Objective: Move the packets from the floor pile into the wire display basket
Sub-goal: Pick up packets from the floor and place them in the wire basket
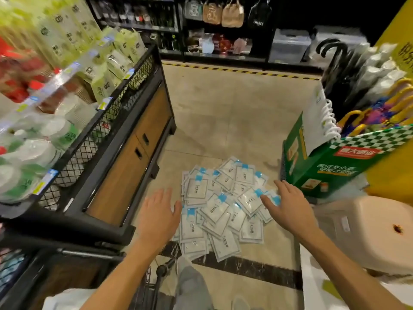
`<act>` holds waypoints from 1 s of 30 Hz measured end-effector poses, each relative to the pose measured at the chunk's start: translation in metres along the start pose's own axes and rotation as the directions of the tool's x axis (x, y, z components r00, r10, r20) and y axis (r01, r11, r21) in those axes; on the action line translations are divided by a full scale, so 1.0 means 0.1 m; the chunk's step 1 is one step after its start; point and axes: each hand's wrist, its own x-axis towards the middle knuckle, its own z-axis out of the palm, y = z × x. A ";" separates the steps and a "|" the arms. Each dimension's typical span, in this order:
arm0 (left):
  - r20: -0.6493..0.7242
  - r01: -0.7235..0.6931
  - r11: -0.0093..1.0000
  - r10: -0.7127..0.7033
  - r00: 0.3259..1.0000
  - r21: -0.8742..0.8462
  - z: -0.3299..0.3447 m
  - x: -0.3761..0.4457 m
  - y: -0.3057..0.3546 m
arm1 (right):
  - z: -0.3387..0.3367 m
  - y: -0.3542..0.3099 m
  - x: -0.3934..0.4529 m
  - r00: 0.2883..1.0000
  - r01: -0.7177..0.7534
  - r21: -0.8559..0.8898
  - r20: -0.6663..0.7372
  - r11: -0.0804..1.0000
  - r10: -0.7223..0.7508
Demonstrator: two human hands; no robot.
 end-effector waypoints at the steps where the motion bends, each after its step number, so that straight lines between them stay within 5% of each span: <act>1: 0.013 -0.008 1.000 0.007 1.000 0.009 0.01 0.14 -0.09 | 0.02 -0.10 0.08 1.000 -0.009 -0.003 0.001 1.000 0.009; 16: 0.204 0.184 0.983 -0.177 0.963 -0.016 1.12 1.77 -1.03 | 1.12 -1.02 1.70 0.994 0.030 -0.089 0.108 0.996 -0.020; 30: 0.354 0.316 0.942 -0.335 0.873 0.110 4.62 3.20 -1.62 | 4.68 -0.59 3.99 0.950 0.210 -0.136 0.263 0.968 -0.169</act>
